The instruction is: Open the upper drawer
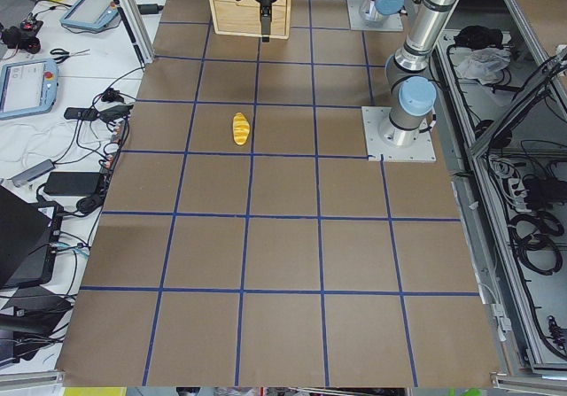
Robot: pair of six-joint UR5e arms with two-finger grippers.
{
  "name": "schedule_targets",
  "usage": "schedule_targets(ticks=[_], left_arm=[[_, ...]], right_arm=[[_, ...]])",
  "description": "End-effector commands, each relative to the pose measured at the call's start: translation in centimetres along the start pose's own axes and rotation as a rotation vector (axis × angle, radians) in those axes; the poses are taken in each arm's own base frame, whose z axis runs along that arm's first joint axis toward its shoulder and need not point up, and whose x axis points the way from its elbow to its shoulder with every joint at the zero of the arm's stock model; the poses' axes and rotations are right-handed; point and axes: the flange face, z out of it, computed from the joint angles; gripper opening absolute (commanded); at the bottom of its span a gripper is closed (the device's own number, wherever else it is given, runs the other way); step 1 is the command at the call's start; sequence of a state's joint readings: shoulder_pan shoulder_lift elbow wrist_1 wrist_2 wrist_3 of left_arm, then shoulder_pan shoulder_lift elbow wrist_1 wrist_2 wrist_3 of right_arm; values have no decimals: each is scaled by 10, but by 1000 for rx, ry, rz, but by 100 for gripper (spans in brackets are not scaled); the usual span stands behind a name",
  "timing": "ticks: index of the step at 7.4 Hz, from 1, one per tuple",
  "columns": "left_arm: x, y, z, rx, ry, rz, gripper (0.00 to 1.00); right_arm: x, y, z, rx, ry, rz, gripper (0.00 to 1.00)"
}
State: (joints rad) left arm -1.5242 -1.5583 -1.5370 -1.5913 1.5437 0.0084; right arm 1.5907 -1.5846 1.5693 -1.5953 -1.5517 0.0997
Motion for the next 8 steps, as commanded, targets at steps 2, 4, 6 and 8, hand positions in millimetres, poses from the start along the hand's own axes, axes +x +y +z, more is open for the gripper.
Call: schedule_targets(ticks=[2, 4, 6, 8], left_arm=[[-3, -5, 6, 4, 8, 8, 100], [-5, -6, -4, 25, -2, 4, 100], [-5, -1, -13, 42, -10, 2, 100], [-4, 2, -5, 17, -9, 5, 100]], right_arm=[[0, 0, 0, 0, -1, 0, 100], [1, 0, 0, 0, 1, 2, 100], [0, 0, 0, 0, 1, 0, 100], [0, 0, 0, 0, 1, 0, 100]])
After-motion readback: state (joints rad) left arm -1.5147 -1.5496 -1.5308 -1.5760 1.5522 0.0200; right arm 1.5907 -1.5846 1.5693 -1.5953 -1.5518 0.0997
